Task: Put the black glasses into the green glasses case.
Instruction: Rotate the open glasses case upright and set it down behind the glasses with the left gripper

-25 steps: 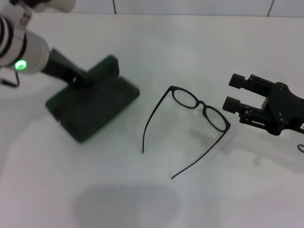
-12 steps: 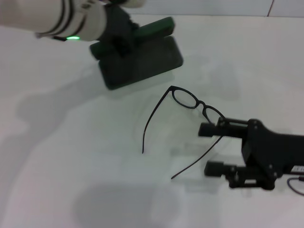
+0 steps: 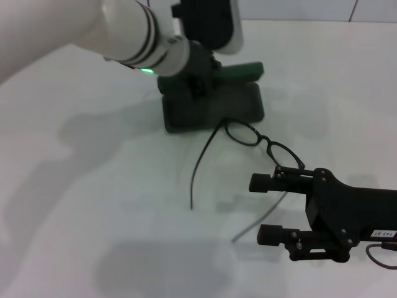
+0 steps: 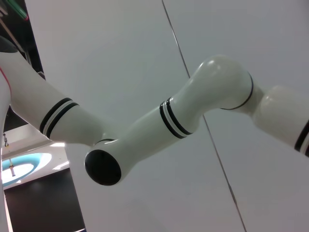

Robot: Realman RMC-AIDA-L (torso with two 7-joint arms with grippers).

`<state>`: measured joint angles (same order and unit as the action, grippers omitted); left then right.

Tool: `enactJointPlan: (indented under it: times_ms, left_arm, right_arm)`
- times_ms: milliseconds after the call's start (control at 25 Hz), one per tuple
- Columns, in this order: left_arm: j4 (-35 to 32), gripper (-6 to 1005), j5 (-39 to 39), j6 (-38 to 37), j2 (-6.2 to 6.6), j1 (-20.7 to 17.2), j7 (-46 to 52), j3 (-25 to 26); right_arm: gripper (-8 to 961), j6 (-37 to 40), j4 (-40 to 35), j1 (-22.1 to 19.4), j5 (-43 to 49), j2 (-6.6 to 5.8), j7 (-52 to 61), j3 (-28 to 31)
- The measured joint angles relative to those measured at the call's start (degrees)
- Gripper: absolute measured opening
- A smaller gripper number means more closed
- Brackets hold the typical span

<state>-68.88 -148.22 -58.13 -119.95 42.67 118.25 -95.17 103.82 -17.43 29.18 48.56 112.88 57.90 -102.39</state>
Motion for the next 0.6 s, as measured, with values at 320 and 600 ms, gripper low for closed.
enactJointPlan:
  times_ms: [320, 600]
  left_arm:
    - [0.1, 208, 0.4, -0.2, -0.10, -0.3, 0.2, -4.3]
    - [0.2, 212, 0.6, -0.2, -0.20, -0.5, 0.3, -5.0]
  right_arm:
    - [717, -0.1, 0.3, 0.0, 0.0, -0.03, 0.0, 0.0]
    - [716, -0.1, 0.4, -0.6, 0.0, -0.08, 0.1, 0.0]
